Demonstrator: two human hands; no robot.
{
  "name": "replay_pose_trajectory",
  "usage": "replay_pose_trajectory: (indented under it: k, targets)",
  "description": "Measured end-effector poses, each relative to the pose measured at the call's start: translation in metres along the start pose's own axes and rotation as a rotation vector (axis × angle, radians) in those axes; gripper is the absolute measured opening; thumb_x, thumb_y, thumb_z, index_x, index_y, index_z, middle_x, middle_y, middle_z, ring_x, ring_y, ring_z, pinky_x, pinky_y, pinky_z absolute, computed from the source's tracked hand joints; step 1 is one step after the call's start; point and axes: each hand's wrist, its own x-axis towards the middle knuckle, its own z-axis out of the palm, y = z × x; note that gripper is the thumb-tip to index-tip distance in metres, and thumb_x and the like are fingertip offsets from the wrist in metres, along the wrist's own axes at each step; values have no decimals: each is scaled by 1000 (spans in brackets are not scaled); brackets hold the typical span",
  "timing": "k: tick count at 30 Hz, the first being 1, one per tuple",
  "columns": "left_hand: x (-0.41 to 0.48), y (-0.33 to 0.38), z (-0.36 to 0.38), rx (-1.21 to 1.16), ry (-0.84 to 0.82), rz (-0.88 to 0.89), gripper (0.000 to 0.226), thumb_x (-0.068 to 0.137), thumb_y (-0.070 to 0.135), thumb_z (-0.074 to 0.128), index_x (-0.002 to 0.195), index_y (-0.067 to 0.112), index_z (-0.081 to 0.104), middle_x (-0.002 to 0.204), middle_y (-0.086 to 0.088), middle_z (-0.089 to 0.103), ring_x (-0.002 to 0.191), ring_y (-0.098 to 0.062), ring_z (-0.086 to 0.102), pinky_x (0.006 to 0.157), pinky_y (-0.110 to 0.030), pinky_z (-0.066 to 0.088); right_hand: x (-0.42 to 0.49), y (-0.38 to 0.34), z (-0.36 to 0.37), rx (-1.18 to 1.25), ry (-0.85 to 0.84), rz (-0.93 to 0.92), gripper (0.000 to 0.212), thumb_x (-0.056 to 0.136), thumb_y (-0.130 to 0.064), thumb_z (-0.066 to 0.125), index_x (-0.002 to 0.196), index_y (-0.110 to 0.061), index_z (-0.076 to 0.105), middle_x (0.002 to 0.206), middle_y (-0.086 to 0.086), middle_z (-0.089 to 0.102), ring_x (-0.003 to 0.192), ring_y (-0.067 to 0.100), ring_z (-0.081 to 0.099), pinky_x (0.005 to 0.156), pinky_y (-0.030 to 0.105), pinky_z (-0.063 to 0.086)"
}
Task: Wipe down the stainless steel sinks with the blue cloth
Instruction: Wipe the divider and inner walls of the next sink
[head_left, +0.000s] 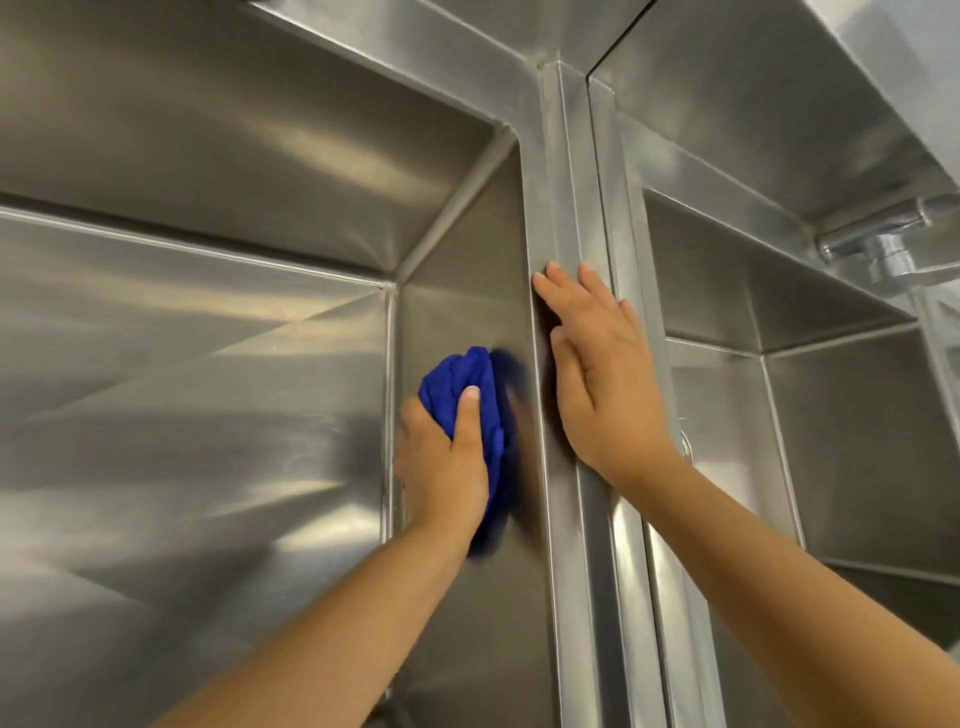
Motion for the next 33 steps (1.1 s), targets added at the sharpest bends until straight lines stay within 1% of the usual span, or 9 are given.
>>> replay_pose_trajectory:
  k: [5,8,11,14,19,21,25,28,33]
  targets:
    - [-40,12,1,-110,6,152,23,80,63,48,95,47,42,102,22,55,98,5,53,85,-18,39,0,-2,0,-8,5,-2,47,96,-9,37,141,-17,45,148,-1,43,144,14,23,120,42,14]
    - [-2,-8,4,-63,90,184,25,78,65,46,96,47,42,104,23,54,101,-4,55,91,-24,41,0,1,1,16,18,-5,45,97,-10,37,141,-17,46,148,0,43,144,14,23,119,46,17]
    - [35,-29,10,-37,144,87,29,79,62,48,97,40,41,108,11,55,109,-18,55,100,-42,43,-1,7,0,58,31,-21,45,96,-7,38,139,-17,48,147,0,45,144,16,26,117,51,22]
    - [37,-33,10,-36,138,-2,40,77,60,46,105,31,40,117,3,56,113,-23,53,101,-47,42,0,6,0,58,33,-17,46,95,-6,39,139,-16,48,146,2,46,143,18,27,116,52,23]
    - [-8,-13,3,-80,52,121,25,79,63,47,97,48,42,104,27,52,104,3,54,93,-24,43,-1,3,1,30,45,-29,46,95,-5,40,140,-14,47,147,2,45,144,20,27,115,52,24]
    - [-4,-16,3,-59,55,150,24,79,63,47,97,49,41,104,27,53,101,6,53,89,-18,40,-1,3,2,22,37,-22,46,95,-6,39,140,-16,46,147,1,44,144,19,26,116,52,23]
    - [51,-43,8,6,111,-33,44,86,58,49,116,26,46,122,-1,56,115,-24,53,100,-43,41,-1,6,3,47,45,-21,45,95,-6,40,139,-16,48,146,1,45,144,18,27,115,52,24]
    - [71,-51,7,95,148,-260,52,94,52,48,128,14,41,130,-13,51,119,-36,48,101,-49,39,-1,5,2,54,45,-24,46,95,-5,41,138,-16,48,146,0,46,144,19,28,115,53,25]
    - [29,-39,2,32,74,-46,62,71,73,38,110,25,40,122,-7,53,114,-30,51,98,-50,42,-1,1,3,39,45,-15,46,95,-8,40,139,-16,48,146,1,45,144,19,27,114,54,26]
